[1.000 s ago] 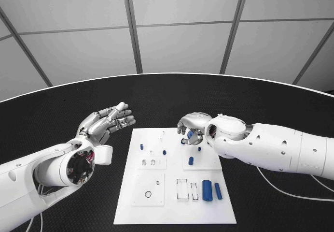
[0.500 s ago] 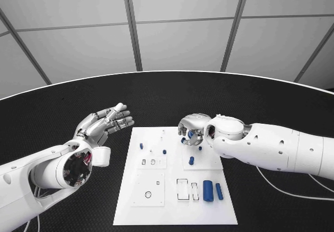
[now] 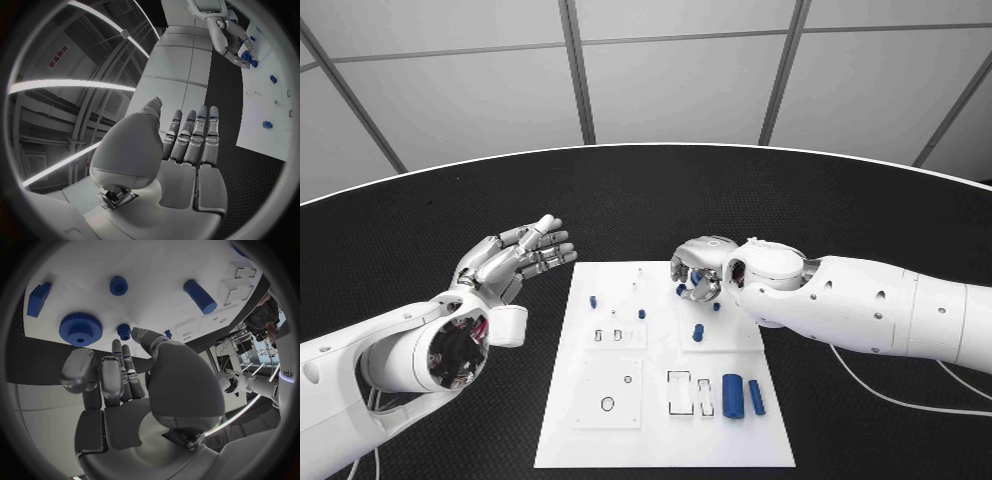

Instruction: Assemble the parts on the task board

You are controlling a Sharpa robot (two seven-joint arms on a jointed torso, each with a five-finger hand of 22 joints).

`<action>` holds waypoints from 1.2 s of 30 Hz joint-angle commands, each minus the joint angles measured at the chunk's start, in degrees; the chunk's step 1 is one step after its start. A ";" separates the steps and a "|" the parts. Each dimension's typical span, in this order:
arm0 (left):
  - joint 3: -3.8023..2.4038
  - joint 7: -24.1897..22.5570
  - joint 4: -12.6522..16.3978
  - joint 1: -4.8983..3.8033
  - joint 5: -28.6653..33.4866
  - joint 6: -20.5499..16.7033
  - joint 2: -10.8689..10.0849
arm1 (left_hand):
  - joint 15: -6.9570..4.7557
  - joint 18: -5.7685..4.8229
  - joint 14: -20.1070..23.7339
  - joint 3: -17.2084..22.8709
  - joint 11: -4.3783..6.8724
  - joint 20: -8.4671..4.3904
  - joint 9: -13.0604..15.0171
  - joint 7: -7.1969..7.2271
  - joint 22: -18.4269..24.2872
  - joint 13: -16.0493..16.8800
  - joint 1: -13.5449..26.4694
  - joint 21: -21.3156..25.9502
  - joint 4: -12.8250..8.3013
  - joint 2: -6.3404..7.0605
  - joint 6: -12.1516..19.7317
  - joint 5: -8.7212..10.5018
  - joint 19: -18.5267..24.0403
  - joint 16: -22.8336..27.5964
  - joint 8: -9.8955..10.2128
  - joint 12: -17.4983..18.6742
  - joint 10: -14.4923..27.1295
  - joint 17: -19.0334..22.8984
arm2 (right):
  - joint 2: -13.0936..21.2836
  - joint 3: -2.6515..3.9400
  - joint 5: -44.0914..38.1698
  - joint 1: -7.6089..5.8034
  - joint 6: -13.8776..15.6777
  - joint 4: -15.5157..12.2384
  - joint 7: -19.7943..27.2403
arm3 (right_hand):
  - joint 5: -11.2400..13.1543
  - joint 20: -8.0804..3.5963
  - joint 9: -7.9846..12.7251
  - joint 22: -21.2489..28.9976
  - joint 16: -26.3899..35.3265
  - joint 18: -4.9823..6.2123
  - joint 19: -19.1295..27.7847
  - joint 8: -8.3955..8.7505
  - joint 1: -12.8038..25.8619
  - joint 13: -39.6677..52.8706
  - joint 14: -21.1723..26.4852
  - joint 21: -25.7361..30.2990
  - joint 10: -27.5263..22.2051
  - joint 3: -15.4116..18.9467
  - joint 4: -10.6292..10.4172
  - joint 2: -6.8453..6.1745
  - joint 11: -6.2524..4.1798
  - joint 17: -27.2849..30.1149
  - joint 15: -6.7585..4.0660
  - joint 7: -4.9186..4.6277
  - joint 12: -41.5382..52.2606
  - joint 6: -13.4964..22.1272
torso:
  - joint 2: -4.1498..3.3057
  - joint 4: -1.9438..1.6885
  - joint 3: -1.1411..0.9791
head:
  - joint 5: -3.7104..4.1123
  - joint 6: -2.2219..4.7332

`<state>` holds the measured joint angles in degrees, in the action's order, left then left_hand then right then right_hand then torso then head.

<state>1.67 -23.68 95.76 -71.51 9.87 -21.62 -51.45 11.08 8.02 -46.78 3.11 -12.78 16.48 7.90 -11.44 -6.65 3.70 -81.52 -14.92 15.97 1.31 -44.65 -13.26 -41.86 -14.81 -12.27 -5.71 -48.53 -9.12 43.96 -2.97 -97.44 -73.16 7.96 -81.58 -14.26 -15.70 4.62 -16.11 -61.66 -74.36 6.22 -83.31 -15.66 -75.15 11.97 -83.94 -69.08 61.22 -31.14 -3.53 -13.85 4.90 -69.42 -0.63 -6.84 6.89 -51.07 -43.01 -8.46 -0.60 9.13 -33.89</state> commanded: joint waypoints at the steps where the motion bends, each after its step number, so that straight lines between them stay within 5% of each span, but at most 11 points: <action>1: 0.00 0.03 0.00 -0.02 0.00 0.04 -0.02 | -0.14 1.17 0.34 0.26 -0.28 0.08 -0.02 -4.16 0.05 -0.08 -0.65 -0.28 0.02 0.00 -0.36 -0.07 -0.45 0.26 0.13 0.18 0.09 0.05 | 0.02 0.00 0.00 0.00 0.06 0.06 -0.01 | -0.14 0.35 -0.19 -0.46 -0.36 -1.09 -0.17 -0.51 -0.39 0.13 -2.57 -0.49 0.61 -0.43 -0.11 0.33 -0.07 -0.24 0.35 -0.08 0.41 -0.49 | -0.29 -0.03 -0.09 | 0.03 0.11; 17: 0.00 0.24 -0.09 -0.06 0.00 0.29 0.07 | -0.11 1.23 0.39 0.32 -0.30 0.08 -0.03 -4.18 0.05 -0.08 -0.68 -0.33 0.05 -0.04 -0.36 -0.06 -0.56 0.35 0.16 0.27 0.14 0.05 | -0.09 0.00 0.00 0.00 -0.83 0.13 0.15 | -0.22 0.12 -1.42 -2.96 -1.70 -1.31 -0.13 -2.11 -0.78 0.67 -2.69 -2.51 3.20 -1.54 -0.09 1.23 -0.82 -1.30 -0.17 -0.50 1.67 -2.92 | -0.67 -0.20 -0.16 | 0.29 0.21; 24: 0.00 0.27 -0.05 -0.06 0.00 0.52 0.06 | -0.09 1.25 0.44 0.34 -0.33 0.09 -0.03 -4.19 0.06 -0.08 -0.66 -0.36 0.08 -0.07 -0.37 -0.05 -0.61 0.42 0.17 0.35 0.20 0.06 | -0.20 0.00 0.00 0.00 -0.78 0.31 0.29 | 0.67 -0.44 -3.31 -5.04 -2.65 -1.57 -0.23 -3.99 -2.42 1.45 -2.82 -4.15 5.94 -2.74 1.04 3.28 -1.70 -2.09 -0.90 0.02 2.91 -6.08 | -0.92 -0.39 -0.13 | 0.51 0.34; 36: 0.00 0.42 -0.04 -0.06 0.00 0.66 -0.07 | -0.03 1.29 0.55 0.32 -0.42 0.11 -0.04 -4.26 0.09 -0.11 -0.55 -0.38 0.19 -0.04 -0.38 -0.03 -0.67 0.57 0.20 0.65 0.52 0.08 | -0.10 0.01 0.00 0.00 4.49 -0.77 1.13 | 0.90 -0.89 -5.76 -6.43 -3.25 -1.72 -0.14 -5.29 -4.10 2.37 -2.86 -5.20 8.21 -4.58 3.11 5.12 -2.20 -2.46 -1.31 0.20 3.67 -7.13 | -1.07 -0.56 -0.21 | 0.57 0.50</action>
<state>1.67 -23.28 95.75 -71.57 9.87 -20.98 -51.52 11.07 8.90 -46.77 3.27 -13.01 16.69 7.89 -11.44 -6.64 3.66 -81.52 -14.92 16.13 1.31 -44.65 -13.26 -42.07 -14.59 -12.27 -5.26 -48.30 -9.12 43.82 -2.96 -97.44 -73.16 12.01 -82.19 -13.17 -14.36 4.18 -21.60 -68.00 -77.25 5.31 -83.33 -20.75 -78.92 13.89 -83.84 -74.01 68.44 -35.34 -0.45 -9.58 3.24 -71.81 -1.56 -6.54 10.33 -57.74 -44.07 -9.03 -0.74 9.72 -33.49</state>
